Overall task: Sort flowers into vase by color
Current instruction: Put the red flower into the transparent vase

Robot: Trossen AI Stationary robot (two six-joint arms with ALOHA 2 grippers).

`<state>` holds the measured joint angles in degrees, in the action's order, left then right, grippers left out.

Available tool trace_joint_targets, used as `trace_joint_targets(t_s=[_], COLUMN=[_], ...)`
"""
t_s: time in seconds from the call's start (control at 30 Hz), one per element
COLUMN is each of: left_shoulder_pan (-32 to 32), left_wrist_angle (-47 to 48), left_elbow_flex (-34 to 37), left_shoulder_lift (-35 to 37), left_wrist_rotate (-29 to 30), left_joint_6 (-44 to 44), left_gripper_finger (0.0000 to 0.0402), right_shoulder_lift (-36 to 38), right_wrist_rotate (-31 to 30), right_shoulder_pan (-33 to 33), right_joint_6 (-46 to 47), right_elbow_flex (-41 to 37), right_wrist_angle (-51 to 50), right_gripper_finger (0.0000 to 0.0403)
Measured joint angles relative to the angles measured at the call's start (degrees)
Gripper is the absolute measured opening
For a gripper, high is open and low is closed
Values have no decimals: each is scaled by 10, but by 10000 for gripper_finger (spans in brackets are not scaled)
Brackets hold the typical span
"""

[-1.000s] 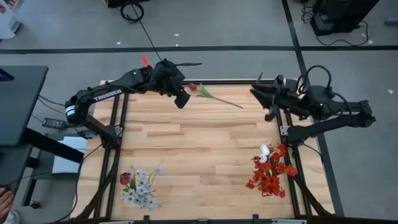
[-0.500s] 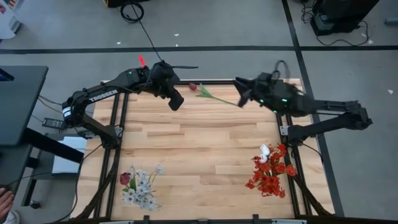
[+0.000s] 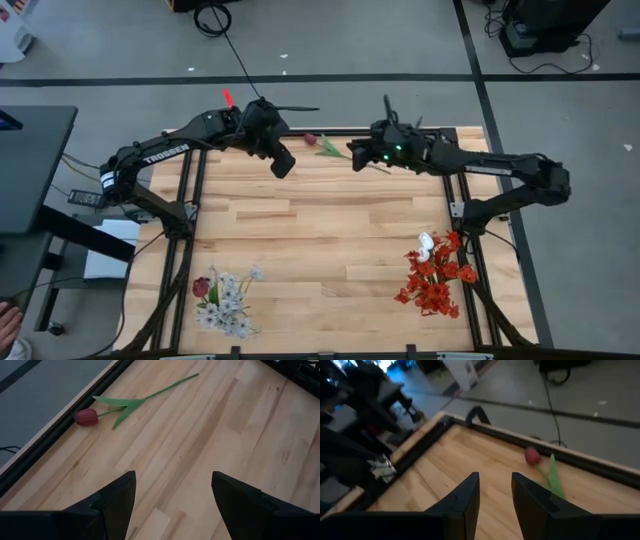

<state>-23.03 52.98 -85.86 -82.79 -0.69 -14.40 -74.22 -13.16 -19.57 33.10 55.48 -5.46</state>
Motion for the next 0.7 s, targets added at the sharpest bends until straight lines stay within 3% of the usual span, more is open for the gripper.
trace_joint_targets(t_s=[0.3, 0.53, 0.7], left_shoulder_pan=[0, 0, 0], left_wrist_angle=[18, 18, 19], left_elbow_flex=[0, 0, 0], left_shoulder_lift=[0, 0, 0], left_wrist_rotate=[0, 0, 0], left_joint_6=[-1, 0, 2], left_gripper_finger=[265, 265, 265], right_shoulder_lift=[-121, -251, -345], right_wrist_rotate=[81, 97, 72], right_shoulder_pan=[-69, -100, -116], right_joint_6=[8, -51, -138], right_elbow_flex=[6, 117, 219], right_wrist_angle=[-7, -168, -290], right_gripper_finger=[120, 119, 119])
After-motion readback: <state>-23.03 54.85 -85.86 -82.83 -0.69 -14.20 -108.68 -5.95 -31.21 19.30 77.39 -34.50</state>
